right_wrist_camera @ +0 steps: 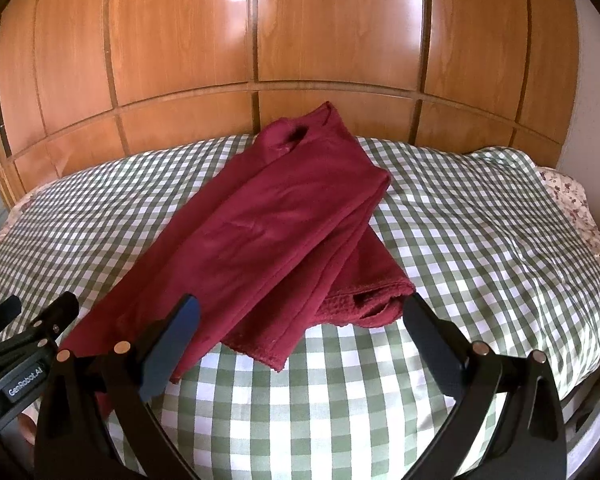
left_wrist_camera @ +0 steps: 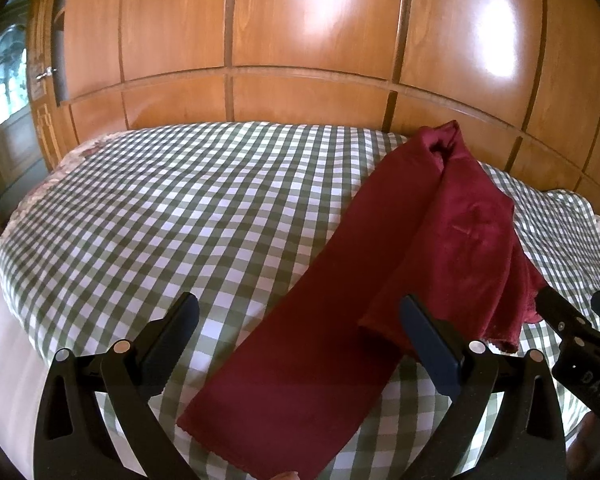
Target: Fold small clothes
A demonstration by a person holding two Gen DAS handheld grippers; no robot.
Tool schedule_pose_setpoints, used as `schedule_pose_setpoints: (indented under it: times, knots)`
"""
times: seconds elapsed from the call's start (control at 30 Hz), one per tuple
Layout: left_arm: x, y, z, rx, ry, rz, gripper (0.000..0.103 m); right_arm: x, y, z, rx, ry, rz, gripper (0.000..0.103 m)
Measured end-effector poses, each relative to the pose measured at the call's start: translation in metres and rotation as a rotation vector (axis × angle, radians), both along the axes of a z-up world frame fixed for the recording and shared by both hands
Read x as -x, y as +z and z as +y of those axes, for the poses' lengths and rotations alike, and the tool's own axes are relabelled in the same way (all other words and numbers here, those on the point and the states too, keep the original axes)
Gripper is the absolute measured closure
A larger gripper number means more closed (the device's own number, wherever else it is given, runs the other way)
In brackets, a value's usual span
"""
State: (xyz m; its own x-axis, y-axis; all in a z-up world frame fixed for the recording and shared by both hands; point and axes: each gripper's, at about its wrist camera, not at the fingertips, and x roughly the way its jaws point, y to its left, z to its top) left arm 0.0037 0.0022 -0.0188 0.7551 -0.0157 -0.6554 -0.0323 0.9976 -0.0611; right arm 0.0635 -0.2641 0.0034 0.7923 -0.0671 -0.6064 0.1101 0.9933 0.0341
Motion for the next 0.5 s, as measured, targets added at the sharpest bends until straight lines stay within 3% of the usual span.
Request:
schedule_pose_setpoints:
  times: [0.5]
  knots:
    - [0.0011,-0.0026,0.0026,-0.007,-0.006,0.011,0.004,-0.0021,-0.0023,0.0029,0.0,0.013,0.002,0.002]
